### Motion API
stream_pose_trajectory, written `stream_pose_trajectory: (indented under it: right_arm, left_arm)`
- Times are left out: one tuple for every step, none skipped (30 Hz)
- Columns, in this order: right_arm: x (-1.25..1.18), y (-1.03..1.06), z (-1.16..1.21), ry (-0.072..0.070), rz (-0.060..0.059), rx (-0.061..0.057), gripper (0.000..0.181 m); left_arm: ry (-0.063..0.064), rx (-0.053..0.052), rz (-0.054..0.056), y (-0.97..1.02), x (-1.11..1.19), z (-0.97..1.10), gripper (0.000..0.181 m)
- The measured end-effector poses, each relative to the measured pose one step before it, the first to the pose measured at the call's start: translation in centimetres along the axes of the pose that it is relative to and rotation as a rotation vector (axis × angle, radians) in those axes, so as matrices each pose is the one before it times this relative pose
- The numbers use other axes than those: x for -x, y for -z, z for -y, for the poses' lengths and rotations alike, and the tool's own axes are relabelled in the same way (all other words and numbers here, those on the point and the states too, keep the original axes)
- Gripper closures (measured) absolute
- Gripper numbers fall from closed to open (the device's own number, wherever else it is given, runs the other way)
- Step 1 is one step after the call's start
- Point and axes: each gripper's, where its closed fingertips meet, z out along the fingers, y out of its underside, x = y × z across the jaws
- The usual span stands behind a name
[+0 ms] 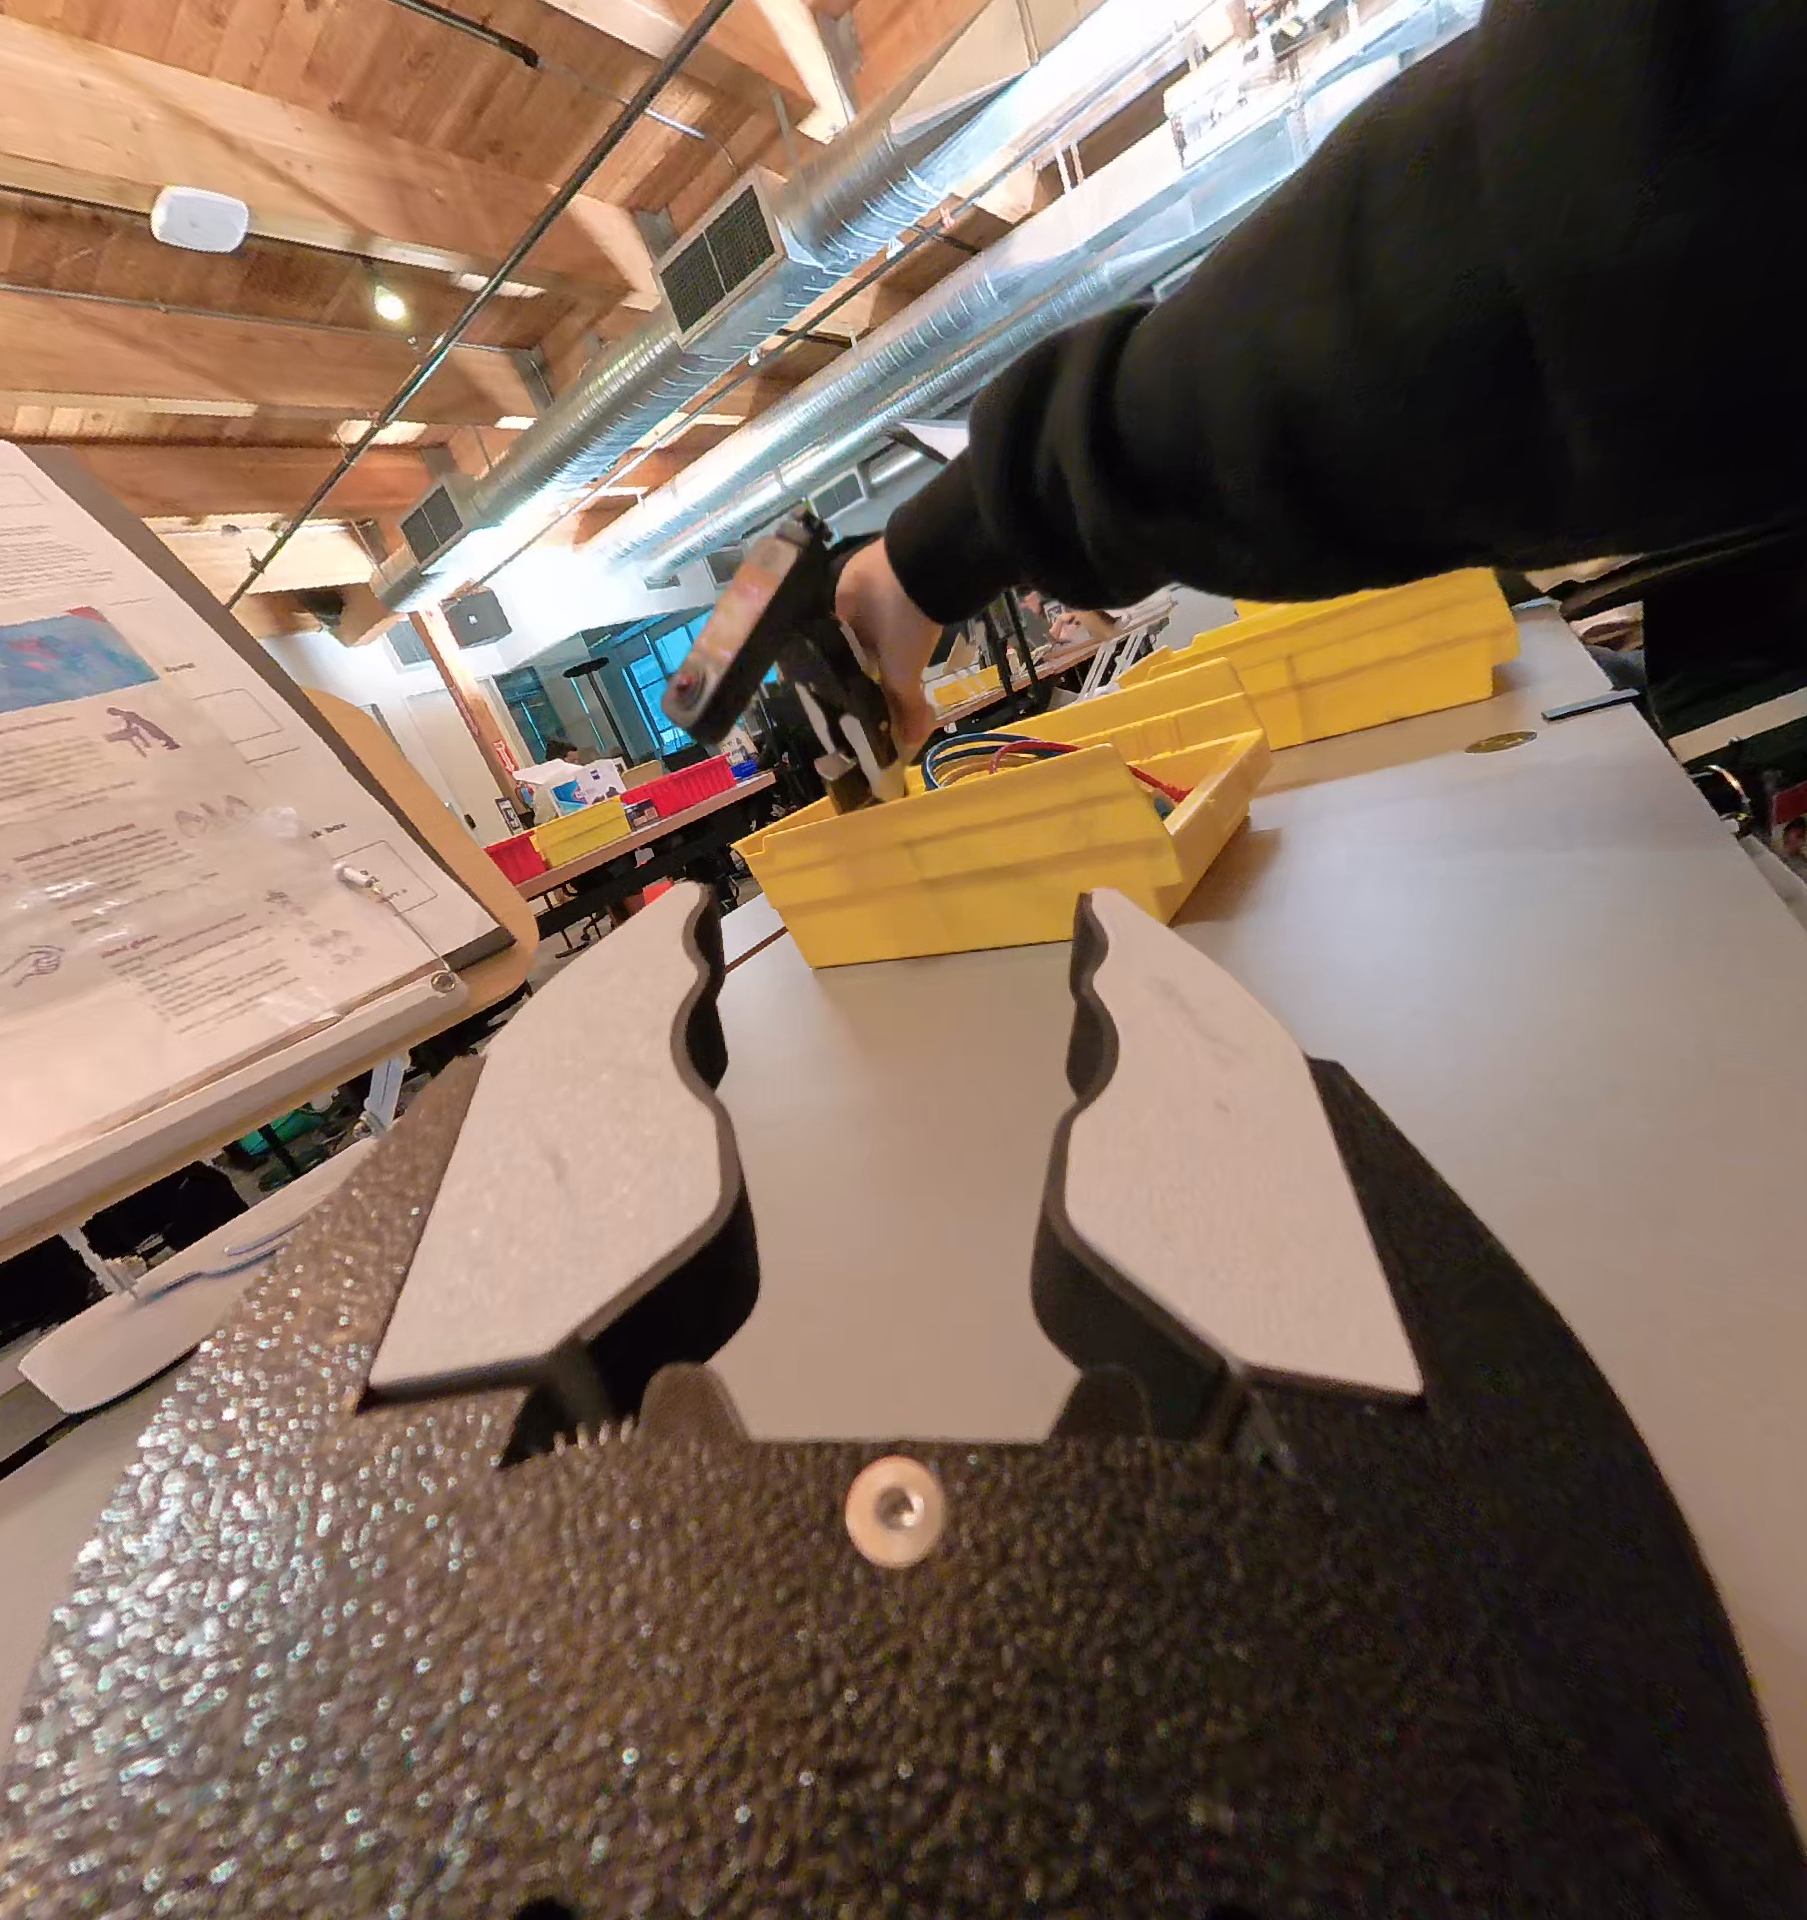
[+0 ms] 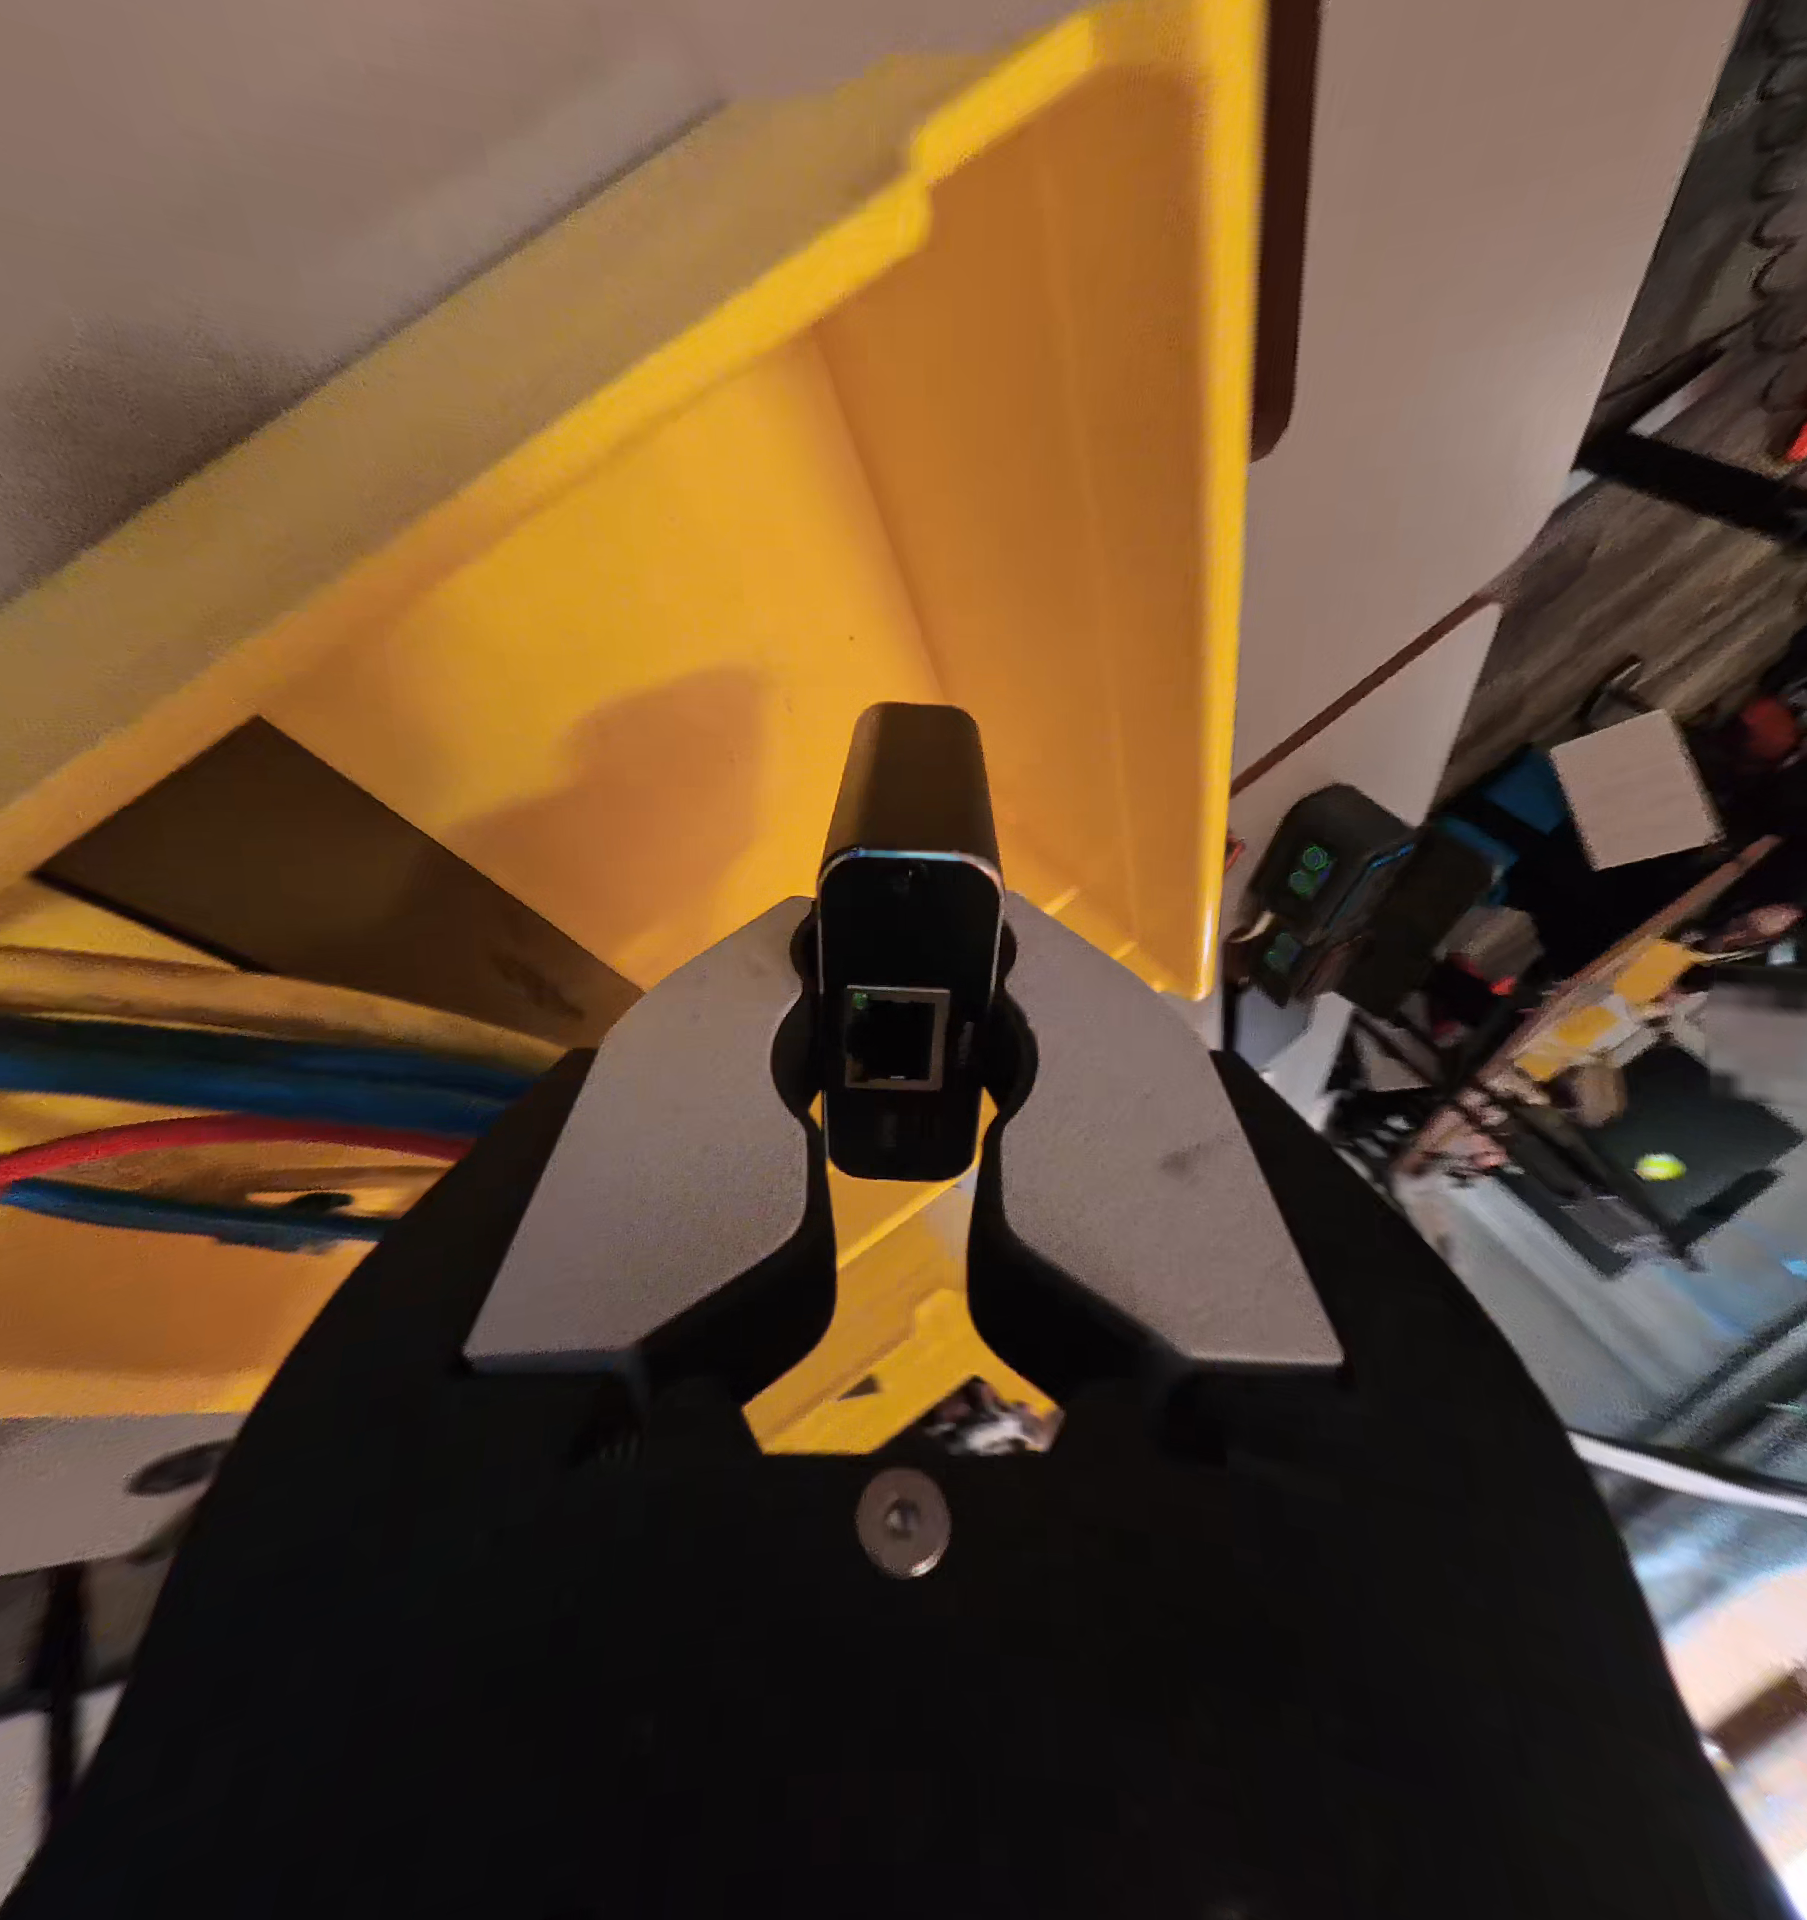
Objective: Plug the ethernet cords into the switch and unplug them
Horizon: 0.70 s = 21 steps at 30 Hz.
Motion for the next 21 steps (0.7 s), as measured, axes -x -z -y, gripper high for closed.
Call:
stream_pose_trajectory:
  right_arm:
    - [-0.063, -0.426, 0.133, 0.0565, -0.0268, 0.0206, 0.154]
    - [0.022, -0.422, 0.082, 0.0510, -0.0190, 0.0235, 0.154]
    - [0.236, -0.383, 0.053, 0.0318, 0.0007, 0.0232, 0.154]
    - [0.197, -0.345, -0.026, 0.0175, 0.0067, 0.0229, 0.154]
    - [0.195, -0.253, 0.018, 0.0153, 0.0090, 0.0124, 0.154]
    - [0.111, -0.157, 0.141, 0.0152, -0.0011, -0.0001, 0.154]
    - [0.035, -0.004, 0.162, 0.0144, -0.0165, 0.0038, 0.154]
    - [-0.010, -0.067, -0.028, 0.0169, -0.0157, 0.0136, 0.154]
    - [0.164, -0.082, -0.174, 0.0245, -0.0031, 0.0245, 0.154]
    - [0.205, -0.028, -0.045, 0.0289, 0.0006, 0.0175, 0.153]
    - [0.017, 0.023, 0.143, 0.0179, -0.0119, -0.0001, 0.150]
    - [-0.061, 0.073, 0.235, 0.0071, -0.0135, -0.0114, 0.148]
    - [-0.059, 0.123, 0.201, -0.0046, -0.0092, -0.0126, 0.148]
    - [-0.128, 0.152, 0.097, -0.0128, -0.0113, -0.0100, 0.147]
    - [-0.397, 0.075, 0.075, -0.0186, -0.0240, -0.0106, 0.145]
    - [-0.183, 0.167, -0.095, -0.0180, -0.0128, -0.0063, 0.144]
    - [0.070, 0.260, -0.140, -0.0128, 0.0051, -0.0056, 0.143]
    - [-0.107, 0.328, -0.134, -0.0161, -0.0062, -0.0145, 0.142]
    - [-0.164, 0.456, -0.241, -0.0231, -0.0110, -0.0172, 0.141]
    - [-0.163, 0.601, -0.329, -0.0344, -0.0113, -0.0186, 0.140]
    - [-0.210, 0.785, -0.323, -0.0515, -0.0175, -0.0268, 0.137]
  left_arm:
    - [0.0026, -0.0001, 0.0005, 0.029, 0.041, 0.000, 0.118]
    - [0.0037, -0.0008, -0.0008, 0.012, 0.036, 0.009, 0.118]
    - [0.0019, -0.0007, -0.0006, 0.015, 0.039, 0.014, 0.118]
    - [-0.0006, -0.0008, 0.0013, 0.035, 0.057, 0.019, 0.118]
    - [0.0008, -0.0009, 0.0018, 0.037, 0.075, 0.013, 0.118]
    - [0.0041, -0.0007, -0.0005, 0.032, 0.041, 0.023, 0.119]
    - [0.0036, -0.0018, -0.0011, 0.037, 0.016, 0.038, 0.119]
    - [-0.0002, -0.0026, -0.0003, 0.023, 0.014, 0.072, 0.119]
    - [-0.0023, 0.0000, -0.0002, 0.021, 0.003, 0.021, 0.119]
    - [0.0001, 0.0021, 0.0003, 0.010, 0.005, -0.041, 0.119]
    - [0.0028, 0.0014, -0.0001, 0.002, 0.017, -0.034, 0.119]
    - [0.0021, -0.0002, 0.0008, 0.007, 0.014, 0.008, 0.119]
    - [0.0007, -0.0010, 0.0003, 0.009, 0.015, 0.023, 0.119]
    - [0.0009, 0.0014, -0.0006, -0.001, 0.003, -0.027, 0.119]
    - [-0.0005, 0.0032, 0.0000, -0.004, 0.006, -0.061, 0.119]
    - [-0.0021, 0.0016, 0.0009, 0.001, 0.011, -0.018, 0.119]
    - [-0.0007, 0.0002, 0.0004, 0.001, 0.010, -0.002, 0.119]
    - [0.0013, 0.0010, 0.0006, 0.002, 0.024, -0.024, 0.119]
    - [0.0009, 0.0014, 0.0010, 0.005, 0.032, -0.028, 0.119]
    - [0.0007, -0.0003, 0.0018, 0.001, 0.039, -0.003, 0.119]
    - [0.0007, -0.0003, 0.0017, 0.006, 0.037, 0.010, 0.119]
